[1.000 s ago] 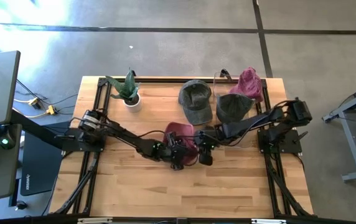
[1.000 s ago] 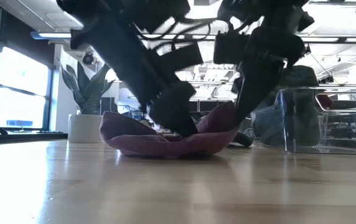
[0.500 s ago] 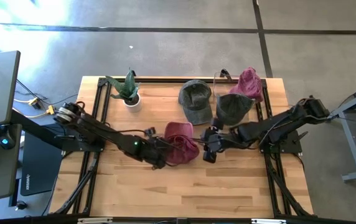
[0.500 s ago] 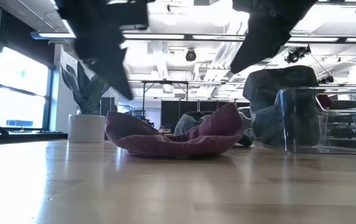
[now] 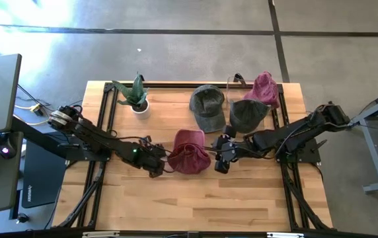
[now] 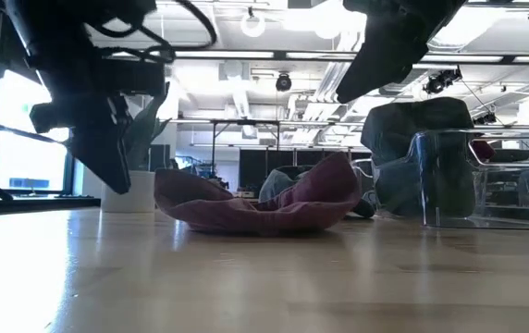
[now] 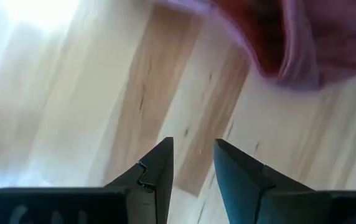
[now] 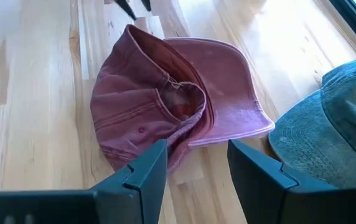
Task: Pick & Place hat
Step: Put the red cap into the top transparent bin
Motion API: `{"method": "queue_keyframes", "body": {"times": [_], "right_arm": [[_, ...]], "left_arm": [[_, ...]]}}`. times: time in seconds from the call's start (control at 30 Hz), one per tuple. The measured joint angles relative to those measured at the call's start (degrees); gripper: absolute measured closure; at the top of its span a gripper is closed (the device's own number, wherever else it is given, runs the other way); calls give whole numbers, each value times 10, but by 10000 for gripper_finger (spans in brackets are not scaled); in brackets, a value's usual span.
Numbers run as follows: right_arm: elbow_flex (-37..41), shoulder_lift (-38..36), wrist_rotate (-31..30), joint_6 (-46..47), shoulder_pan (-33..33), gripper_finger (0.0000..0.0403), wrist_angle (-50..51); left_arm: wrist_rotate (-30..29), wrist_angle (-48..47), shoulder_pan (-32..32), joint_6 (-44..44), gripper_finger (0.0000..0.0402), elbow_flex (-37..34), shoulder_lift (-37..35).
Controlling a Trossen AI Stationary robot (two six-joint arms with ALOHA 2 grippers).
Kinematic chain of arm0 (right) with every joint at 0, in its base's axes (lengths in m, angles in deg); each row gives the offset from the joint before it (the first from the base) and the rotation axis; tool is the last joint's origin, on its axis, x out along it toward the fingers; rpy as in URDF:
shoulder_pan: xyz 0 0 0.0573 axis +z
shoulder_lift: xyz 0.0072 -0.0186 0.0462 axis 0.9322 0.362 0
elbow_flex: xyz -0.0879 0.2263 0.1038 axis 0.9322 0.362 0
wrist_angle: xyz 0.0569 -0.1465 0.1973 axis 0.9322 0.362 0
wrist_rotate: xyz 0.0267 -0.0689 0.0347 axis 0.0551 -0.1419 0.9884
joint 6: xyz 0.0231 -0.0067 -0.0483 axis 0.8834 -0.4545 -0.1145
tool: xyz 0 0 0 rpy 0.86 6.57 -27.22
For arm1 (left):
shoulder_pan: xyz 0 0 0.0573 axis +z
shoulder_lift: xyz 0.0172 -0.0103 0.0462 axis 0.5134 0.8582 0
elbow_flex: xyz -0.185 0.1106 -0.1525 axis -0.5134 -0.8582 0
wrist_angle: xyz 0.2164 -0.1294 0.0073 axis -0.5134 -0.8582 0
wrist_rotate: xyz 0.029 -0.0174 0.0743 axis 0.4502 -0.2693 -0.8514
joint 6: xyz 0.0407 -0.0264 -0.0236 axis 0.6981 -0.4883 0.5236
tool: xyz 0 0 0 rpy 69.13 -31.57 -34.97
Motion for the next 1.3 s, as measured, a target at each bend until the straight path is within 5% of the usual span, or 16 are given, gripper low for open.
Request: {"method": "queue_keyframes", "body": {"times": [0.17, 0.33, 0.57, 0.9, 1.07, 1.3], "right_arm": [[0, 0, 0, 0, 0, 237, -4], [0, 0, 0, 0, 0, 237, -7], [0, 0, 0, -10, 0, 237, -18], [0, 0, 0, -13, 0, 237, -23], [0, 0, 1, -13, 0, 237, -23], [0, 1, 52, -52, 0, 237, -27]], "left_arm": [[28, 207, -4, 42, 271, -74, -24], [92, 382, -1, 76, 208, -122, -17], [32, 464, 4, 48, 137, -124, 14], [-30, 540, 5, 29, 134, -125, 59], [-58, 519, 7, 30, 169, -125, 62], [-61, 460, 28, 50, 306, -125, 52]]}}
